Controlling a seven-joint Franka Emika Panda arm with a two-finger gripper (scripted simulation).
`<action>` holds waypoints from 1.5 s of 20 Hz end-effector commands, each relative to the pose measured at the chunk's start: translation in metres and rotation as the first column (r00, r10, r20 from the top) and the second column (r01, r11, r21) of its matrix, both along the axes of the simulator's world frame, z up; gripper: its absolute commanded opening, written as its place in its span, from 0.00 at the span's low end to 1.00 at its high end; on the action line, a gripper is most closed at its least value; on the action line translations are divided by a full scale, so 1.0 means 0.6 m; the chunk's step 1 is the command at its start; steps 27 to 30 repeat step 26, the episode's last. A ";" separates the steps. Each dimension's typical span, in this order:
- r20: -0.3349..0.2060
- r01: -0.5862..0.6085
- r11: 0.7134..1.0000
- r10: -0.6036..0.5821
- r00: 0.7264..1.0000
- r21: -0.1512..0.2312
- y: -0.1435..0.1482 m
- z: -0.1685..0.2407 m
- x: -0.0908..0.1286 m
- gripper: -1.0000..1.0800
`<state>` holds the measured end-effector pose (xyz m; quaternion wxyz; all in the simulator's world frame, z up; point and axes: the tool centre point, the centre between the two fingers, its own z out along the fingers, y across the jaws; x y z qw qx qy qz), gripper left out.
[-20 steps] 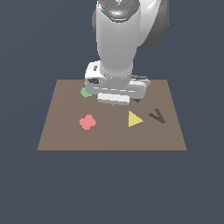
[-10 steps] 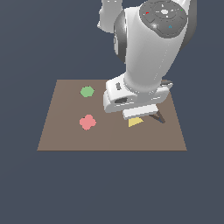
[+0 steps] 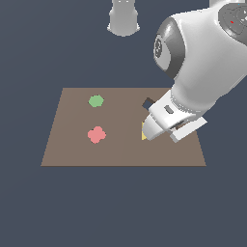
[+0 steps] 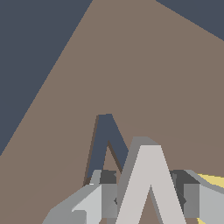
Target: Insert a designated object into the corresponding slot on a board.
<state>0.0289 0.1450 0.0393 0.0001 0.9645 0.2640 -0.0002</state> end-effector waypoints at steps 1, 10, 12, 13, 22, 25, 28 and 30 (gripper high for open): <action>0.000 -0.055 0.998 0.055 0.998 0.000 0.021 0.001 0.003 0.00; -0.001 -0.109 0.994 0.109 0.994 0.000 0.043 0.001 0.003 0.00; -0.001 -0.112 0.994 0.112 0.994 0.000 0.044 -0.005 0.002 0.00; -0.001 -0.114 0.994 0.114 0.994 -0.001 0.045 -0.009 0.002 0.00; -0.001 -0.116 0.993 0.116 0.993 -0.001 0.045 -0.015 0.002 0.96; -0.001 -0.116 0.993 0.116 0.993 -0.001 0.045 -0.015 0.002 0.96; -0.001 -0.116 0.993 0.116 0.993 -0.001 0.045 -0.015 0.002 0.96; -0.001 -0.116 0.993 0.116 0.993 -0.001 0.045 -0.015 0.002 0.96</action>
